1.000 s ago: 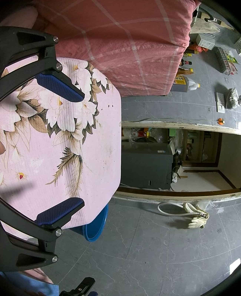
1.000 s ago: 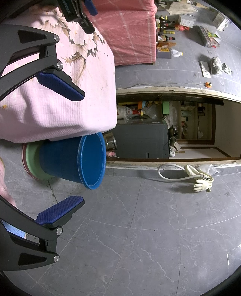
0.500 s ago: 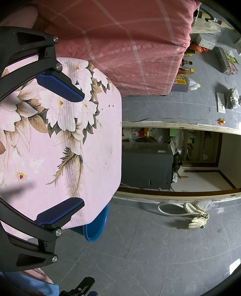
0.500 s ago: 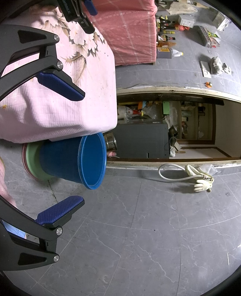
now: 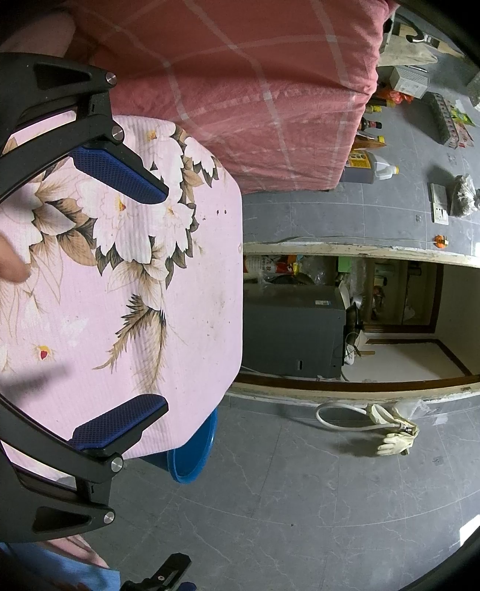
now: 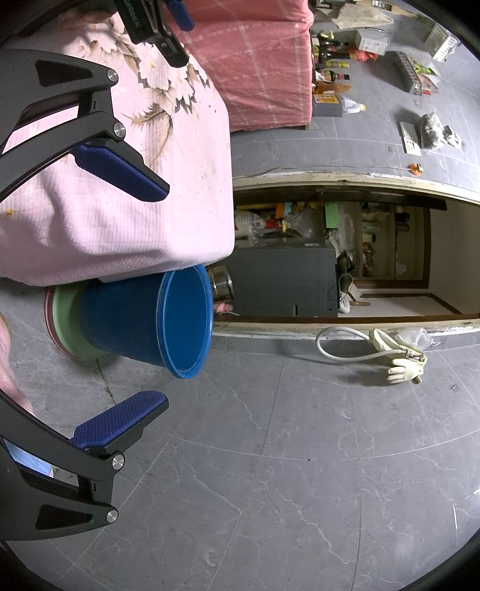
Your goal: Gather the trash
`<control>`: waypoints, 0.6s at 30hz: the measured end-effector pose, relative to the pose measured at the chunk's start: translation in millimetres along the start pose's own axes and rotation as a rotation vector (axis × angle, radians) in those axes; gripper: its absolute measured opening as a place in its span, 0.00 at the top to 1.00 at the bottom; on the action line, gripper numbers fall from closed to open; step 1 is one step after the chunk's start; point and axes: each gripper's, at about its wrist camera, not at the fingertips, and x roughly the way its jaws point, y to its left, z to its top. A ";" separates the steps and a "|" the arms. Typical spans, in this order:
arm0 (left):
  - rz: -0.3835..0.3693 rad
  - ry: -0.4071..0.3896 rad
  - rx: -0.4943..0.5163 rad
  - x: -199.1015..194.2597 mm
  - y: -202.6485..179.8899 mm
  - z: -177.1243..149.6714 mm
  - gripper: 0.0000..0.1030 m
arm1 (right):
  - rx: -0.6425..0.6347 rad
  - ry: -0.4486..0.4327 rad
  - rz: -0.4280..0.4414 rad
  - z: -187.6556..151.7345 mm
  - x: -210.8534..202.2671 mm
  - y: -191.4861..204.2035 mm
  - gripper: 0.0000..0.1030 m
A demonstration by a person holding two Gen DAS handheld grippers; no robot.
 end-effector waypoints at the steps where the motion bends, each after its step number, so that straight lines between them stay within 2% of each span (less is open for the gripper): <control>1: 0.005 0.001 0.007 0.1 -0.3 -1.0 0.02 | 0.000 0.000 0.000 0.0 0.0 -0.1 0.00; 10: 0.041 -0.001 0.017 1.9 3.8 -8.0 0.02 | 0.000 0.001 0.000 0.0 0.0 0.0 0.00; 18: 0.043 0.001 0.017 3.2 6.4 -7.5 0.02 | 0.001 0.002 0.001 -0.2 -0.4 0.6 0.00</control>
